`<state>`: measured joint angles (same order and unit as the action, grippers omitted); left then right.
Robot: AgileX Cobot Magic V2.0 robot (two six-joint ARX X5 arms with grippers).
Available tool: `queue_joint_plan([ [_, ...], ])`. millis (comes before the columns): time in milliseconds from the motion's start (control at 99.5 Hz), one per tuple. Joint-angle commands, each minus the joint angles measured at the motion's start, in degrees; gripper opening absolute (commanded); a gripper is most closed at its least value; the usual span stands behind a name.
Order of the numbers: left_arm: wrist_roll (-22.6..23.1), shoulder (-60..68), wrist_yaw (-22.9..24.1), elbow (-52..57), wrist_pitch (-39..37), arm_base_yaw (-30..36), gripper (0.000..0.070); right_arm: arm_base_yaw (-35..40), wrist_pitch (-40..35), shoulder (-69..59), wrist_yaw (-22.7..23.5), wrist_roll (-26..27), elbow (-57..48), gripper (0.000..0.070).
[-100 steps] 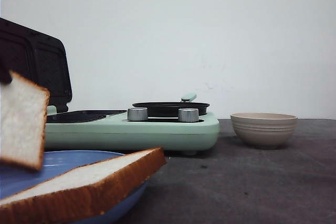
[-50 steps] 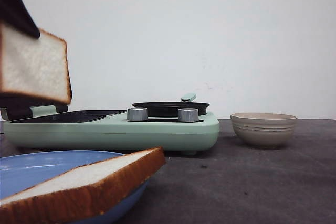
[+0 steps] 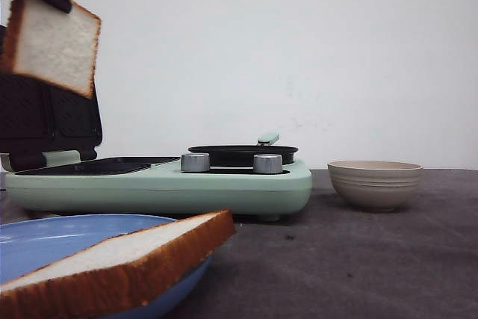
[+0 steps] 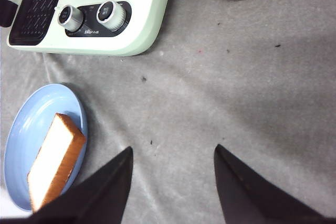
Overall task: Make breakfast with bread and shrimp
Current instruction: 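Lower the bread onto the grill plate farther from the robot and release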
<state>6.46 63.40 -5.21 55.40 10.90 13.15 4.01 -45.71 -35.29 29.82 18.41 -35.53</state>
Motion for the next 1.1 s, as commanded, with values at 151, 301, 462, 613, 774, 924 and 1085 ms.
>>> queue_joint_plan([
  [151, 12.28, 10.27, 7.93, 7.78, -3.10, 2.78, 0.0003, -0.02, 0.17, -0.20, 0.11, -0.83, -0.92, 0.0301],
  [301, 15.52, 17.40, 12.63, 11.96, -5.44, 4.00, 0.0003, -0.02, 0.17, -0.20, -0.17, -1.16, -0.92, 0.0301],
  [462, 20.55, 24.79, 17.27, 15.67, -8.33, 5.22, 0.0003, -0.02, 0.17, -0.20, -0.46, -1.70, -0.92, 0.0301],
  [613, 25.42, 30.82, 18.56, 18.36, -10.27, 6.27, 0.0003, -0.02, 0.09, -0.20, -1.60, -2.60, -0.92, 0.0301],
  [774, 30.80, 35.93, 21.68, 21.00, -10.93, 7.52, 0.0003, -0.02, 0.04, -0.20, -1.60, -2.82, -0.92, 0.0301],
  [924, 34.16, 38.93, 25.03, 21.59, -12.98, 8.09, 0.0003, -0.02, -0.09, -0.20, -1.57, -2.82, -0.92, 0.0301],
  [1085, 34.88, 40.24, 26.43, 21.62, -13.03, 8.09, 0.0003, -0.02, -0.55, -0.17, -1.55, -3.04, -0.92, 0.0301],
])
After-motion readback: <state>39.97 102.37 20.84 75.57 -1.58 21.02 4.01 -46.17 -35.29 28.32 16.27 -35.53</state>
